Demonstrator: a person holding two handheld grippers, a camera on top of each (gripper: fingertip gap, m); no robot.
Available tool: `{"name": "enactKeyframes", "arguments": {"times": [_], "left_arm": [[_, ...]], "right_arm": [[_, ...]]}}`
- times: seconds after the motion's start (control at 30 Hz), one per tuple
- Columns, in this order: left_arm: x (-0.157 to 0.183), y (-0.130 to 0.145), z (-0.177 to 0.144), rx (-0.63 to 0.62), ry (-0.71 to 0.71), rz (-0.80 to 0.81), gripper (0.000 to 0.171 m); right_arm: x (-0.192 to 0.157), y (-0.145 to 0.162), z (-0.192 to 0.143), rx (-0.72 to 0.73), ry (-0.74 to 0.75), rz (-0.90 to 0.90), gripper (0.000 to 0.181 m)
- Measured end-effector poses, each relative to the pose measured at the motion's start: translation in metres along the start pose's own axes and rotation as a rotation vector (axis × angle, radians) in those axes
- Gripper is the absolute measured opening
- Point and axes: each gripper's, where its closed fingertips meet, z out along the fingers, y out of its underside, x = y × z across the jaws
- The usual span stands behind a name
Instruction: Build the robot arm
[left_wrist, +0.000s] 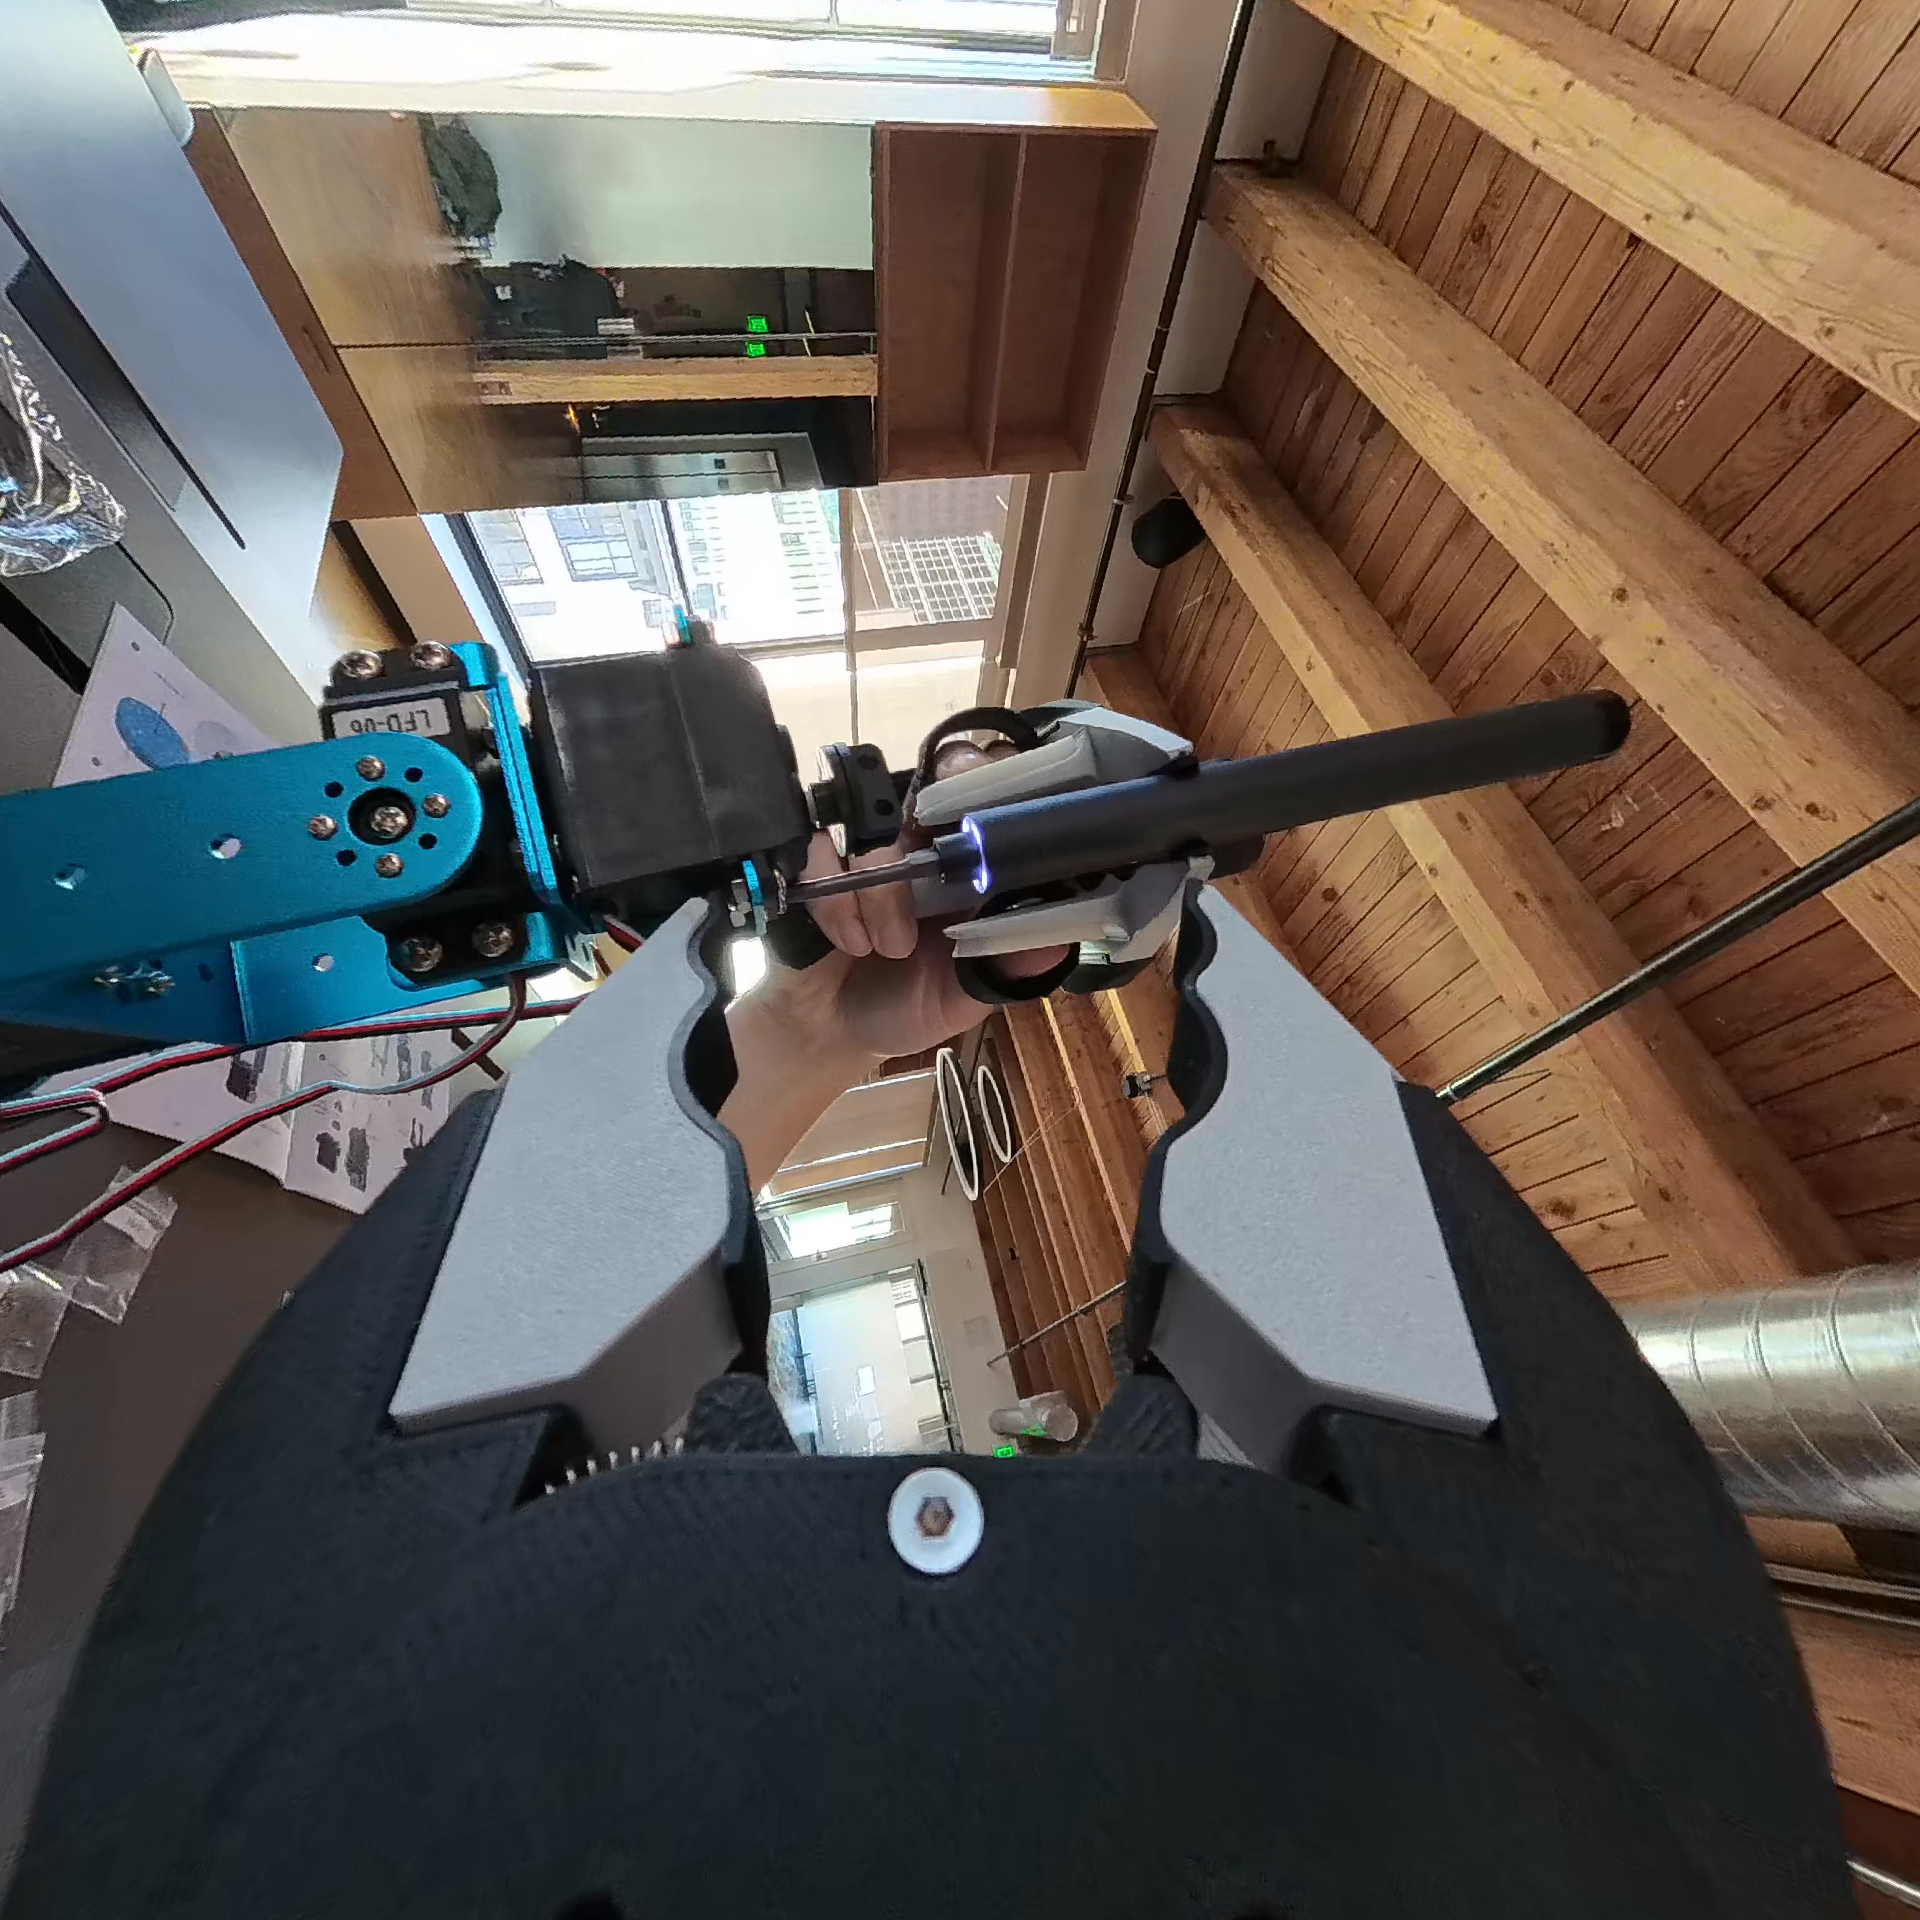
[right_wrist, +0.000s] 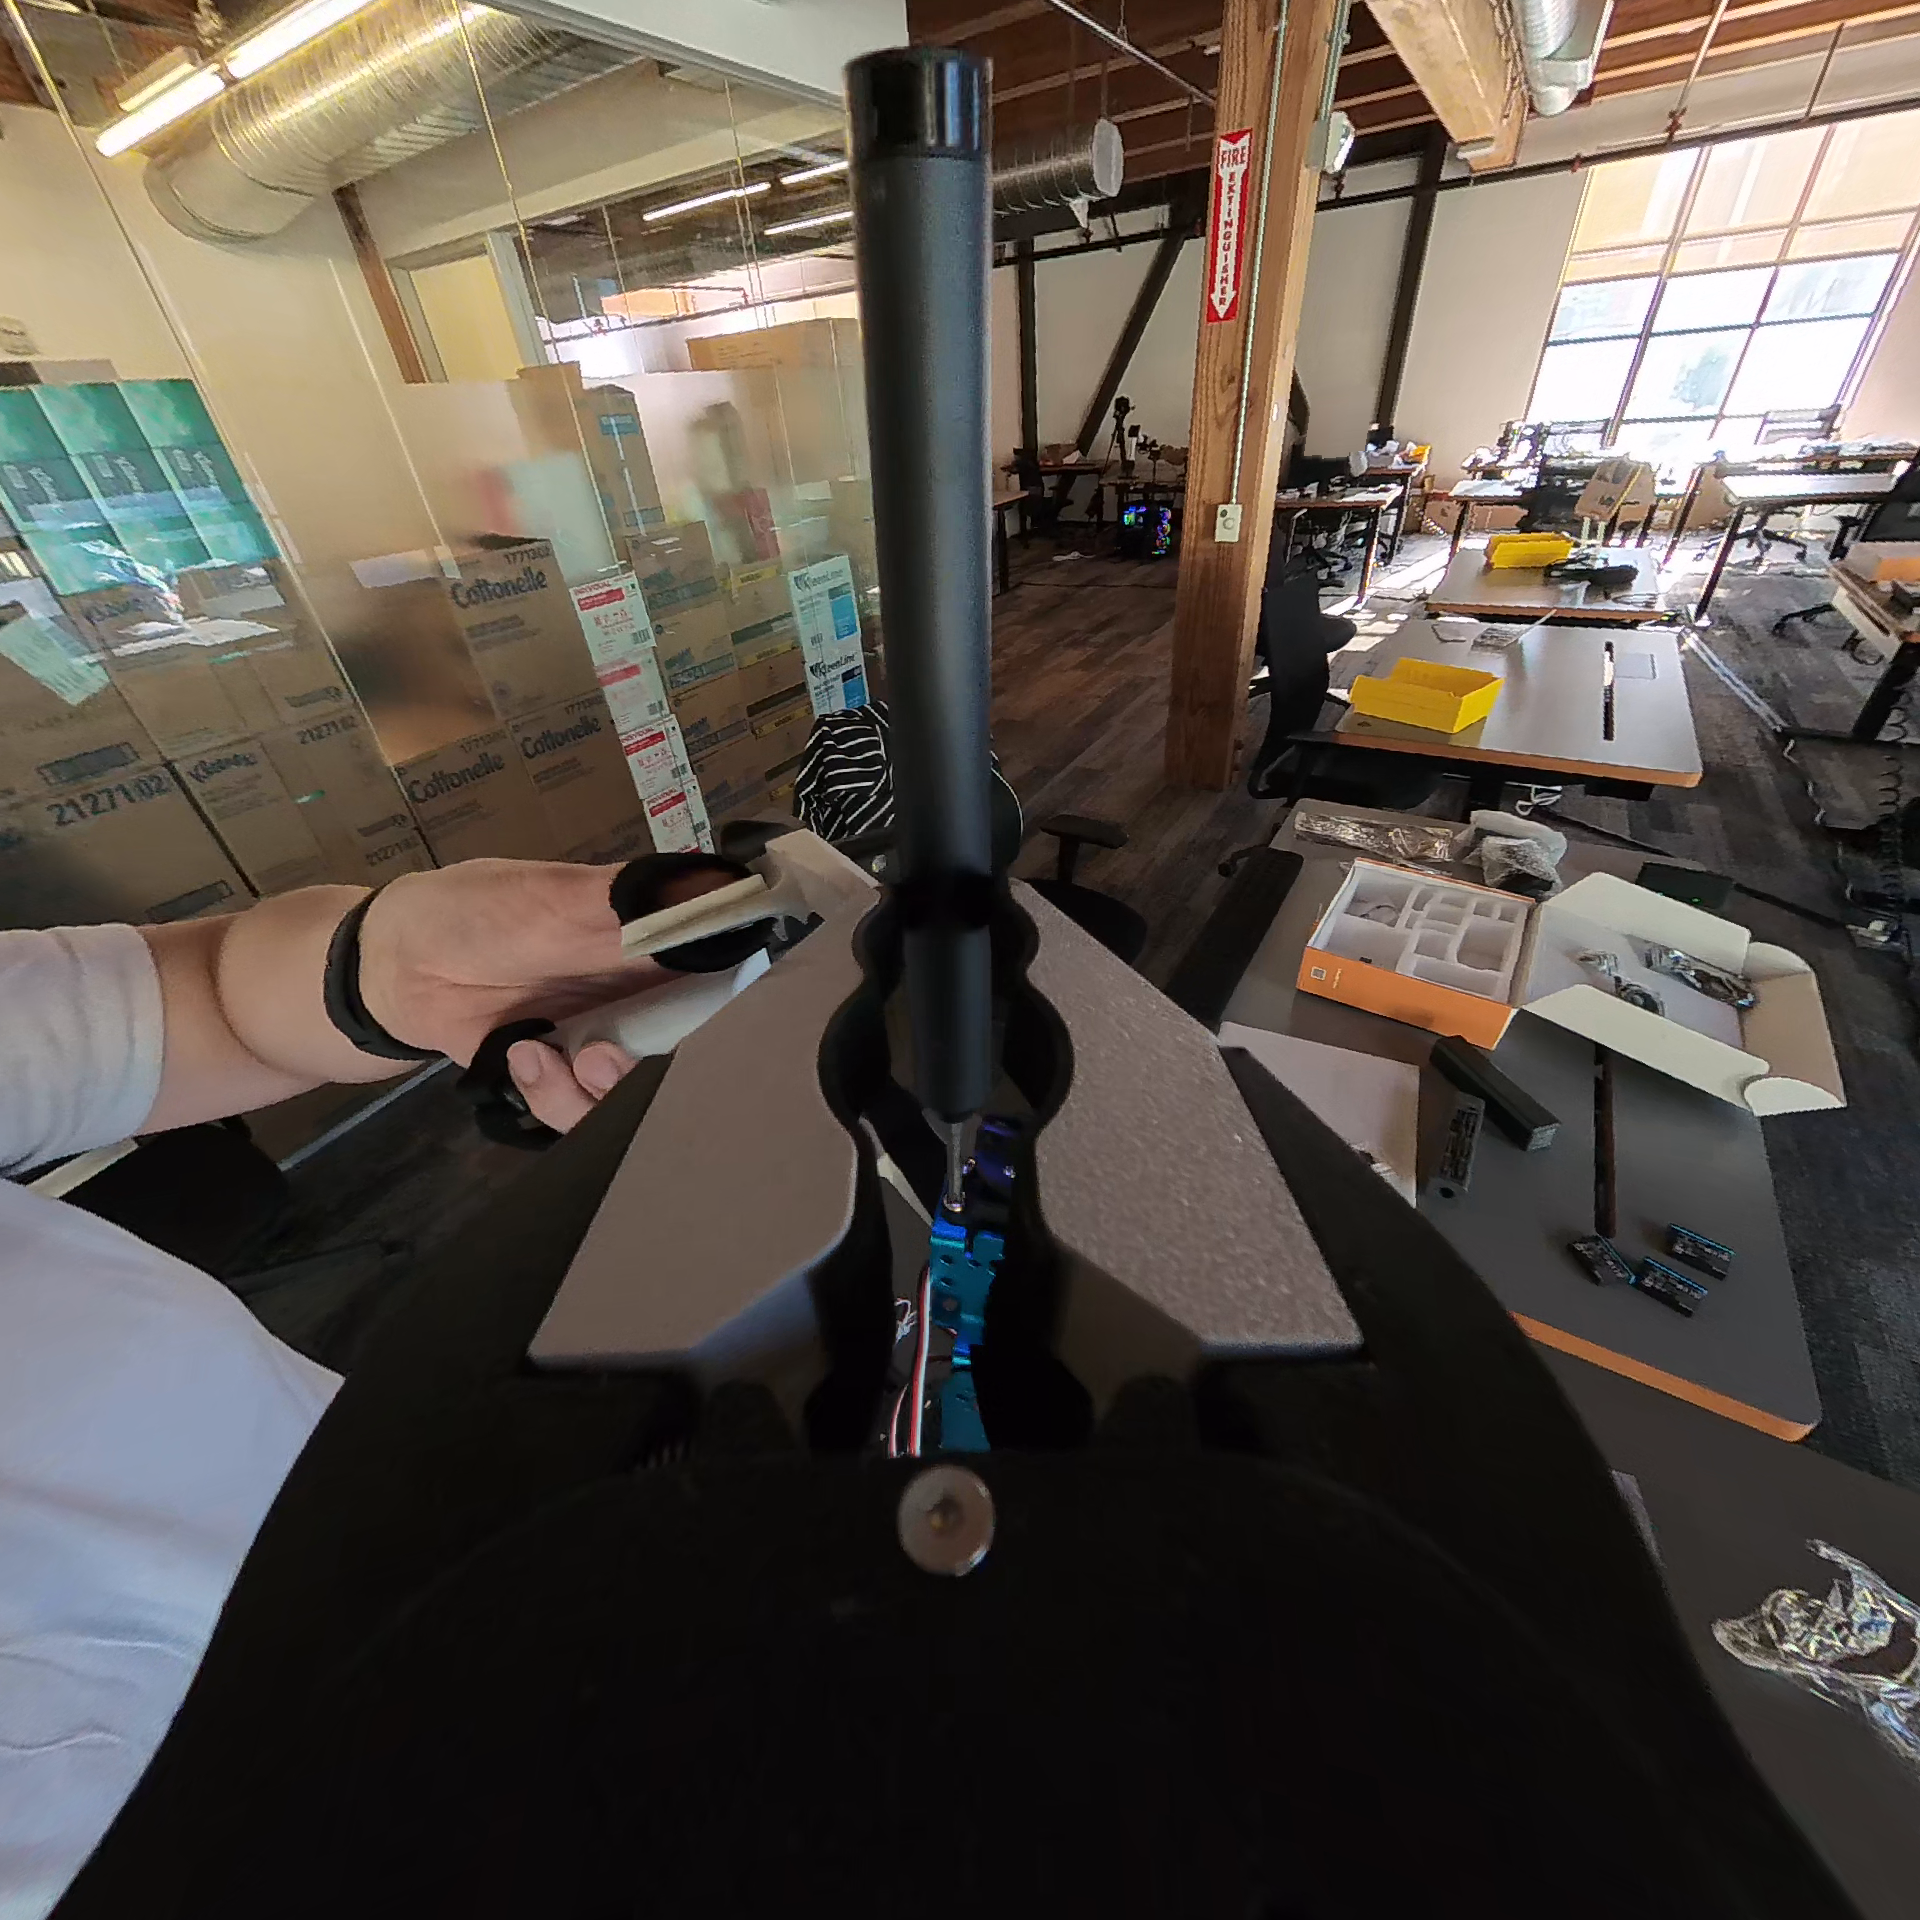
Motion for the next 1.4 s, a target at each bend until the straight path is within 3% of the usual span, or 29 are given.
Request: {"name": "enactKeyframes", "arguments": {"times": [1.4], "left_arm": [[-0.0030, -0.0005, -0.0006, 0.022, 0.062, -0.042, 0.076]], "right_arm": [[-0.0035, 0.0003, -0.0016, 0.029, -0.025, 0.006, 0.016]]}}
